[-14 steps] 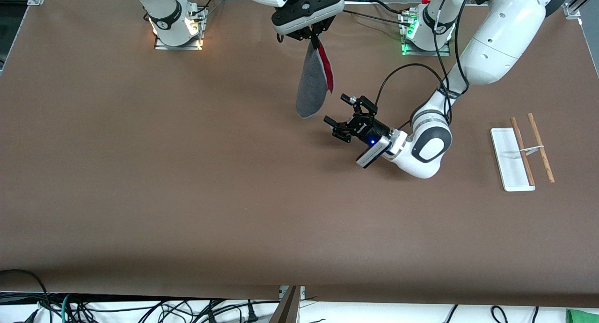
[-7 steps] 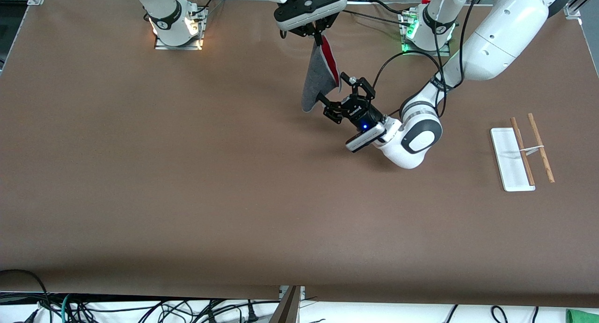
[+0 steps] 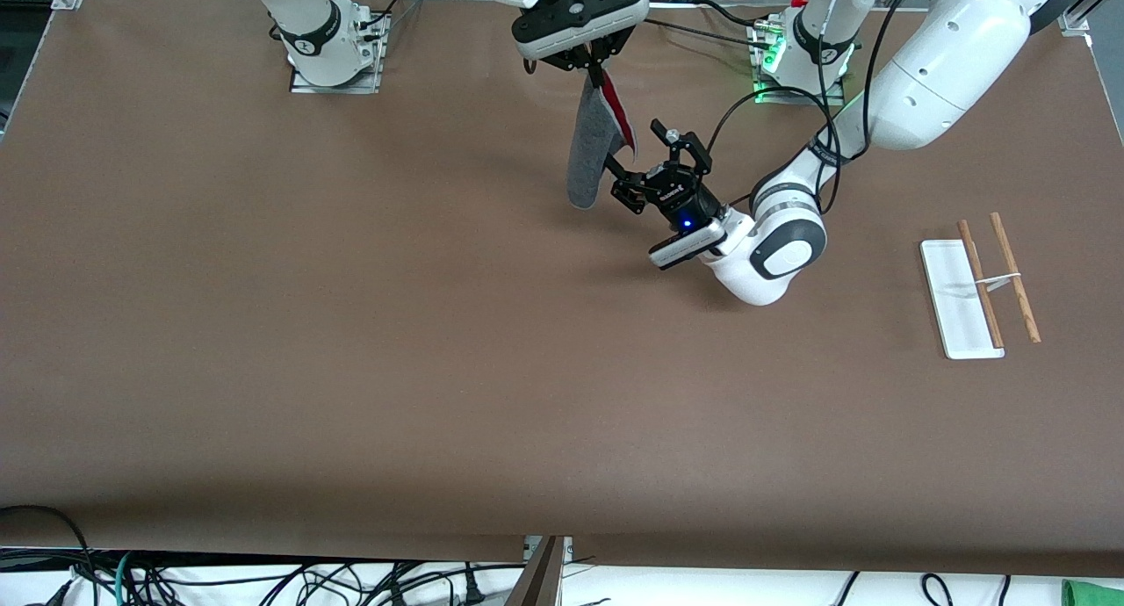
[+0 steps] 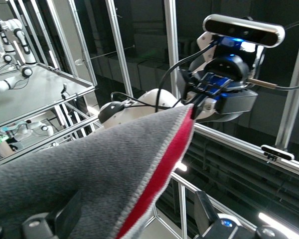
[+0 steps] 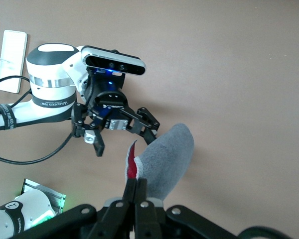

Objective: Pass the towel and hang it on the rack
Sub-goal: 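Grasp the hanging towel edge with the left gripper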

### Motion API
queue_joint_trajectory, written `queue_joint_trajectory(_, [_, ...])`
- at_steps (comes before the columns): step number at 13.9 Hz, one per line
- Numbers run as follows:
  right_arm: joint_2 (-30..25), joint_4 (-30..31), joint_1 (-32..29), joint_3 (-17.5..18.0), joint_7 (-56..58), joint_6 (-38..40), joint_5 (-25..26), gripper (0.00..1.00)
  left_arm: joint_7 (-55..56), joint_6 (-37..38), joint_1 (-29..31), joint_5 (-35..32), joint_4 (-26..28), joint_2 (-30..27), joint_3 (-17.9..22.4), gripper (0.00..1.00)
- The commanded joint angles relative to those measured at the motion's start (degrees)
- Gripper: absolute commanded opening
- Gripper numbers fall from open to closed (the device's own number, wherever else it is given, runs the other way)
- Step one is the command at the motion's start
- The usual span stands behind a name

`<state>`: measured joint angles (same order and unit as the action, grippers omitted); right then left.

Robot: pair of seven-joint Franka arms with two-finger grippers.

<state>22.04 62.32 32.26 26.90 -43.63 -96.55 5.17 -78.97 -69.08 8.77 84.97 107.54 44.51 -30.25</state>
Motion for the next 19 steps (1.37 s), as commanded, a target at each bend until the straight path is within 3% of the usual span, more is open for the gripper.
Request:
queue_joint_trajectory(1, [0.5, -1.3, -0.2, 0.3, -0.8, 0.6, -0.3, 0.0, -3.5, 0.5, 1.4, -0.6, 2.4, -1.7, -0.7, 0.83])
queue_joint_trajectory(4, [0.5, -1.2, -0.3, 0.2, -0.8, 0.7, -0.4, 0.0, -5.7, 0.2, 1.4, -2.1, 4.0, -1.7, -0.3, 0.76])
queue_joint_trajectory(8, [0.5, -1.2, -0.4, -0.1, -0.8, 0.8, -1.5, 0.0, -6.3, 0.1, 1.8, -4.8, 4.0, -1.6, 0.2, 0.43])
queue_joint_trajectory(9, [0.5, -1.2, -0.5, -0.1, -0.8, 1.1, -1.5, 0.0, -6.3, 0.0, 1.7, -5.0, 4.0, -1.6, 0.2, 0.3])
queue_joint_trajectory(12, [0.5, -1.2, -0.4, -0.2, -0.8, 1.3, -1.6, 0.0, -6.3, -0.9, 1.6, -5.1, 4.1, -1.4, 0.2, 0.07])
queue_joint_trajectory(14, [0.5, -1.2, -0.4, -0.2, -0.8, 1.3, -1.6, 0.0, -6.3, -0.9, 1.6, -5.1, 4.0, -1.6, 0.2, 0.0])
queue_joint_trajectory(19, [0.5, -1.2, -0.5, -0.2, -0.8, 1.4, -1.5, 0.0, -6.3, -1.1, 1.8, -5.1, 3.9, -1.8, 0.2, 0.0])
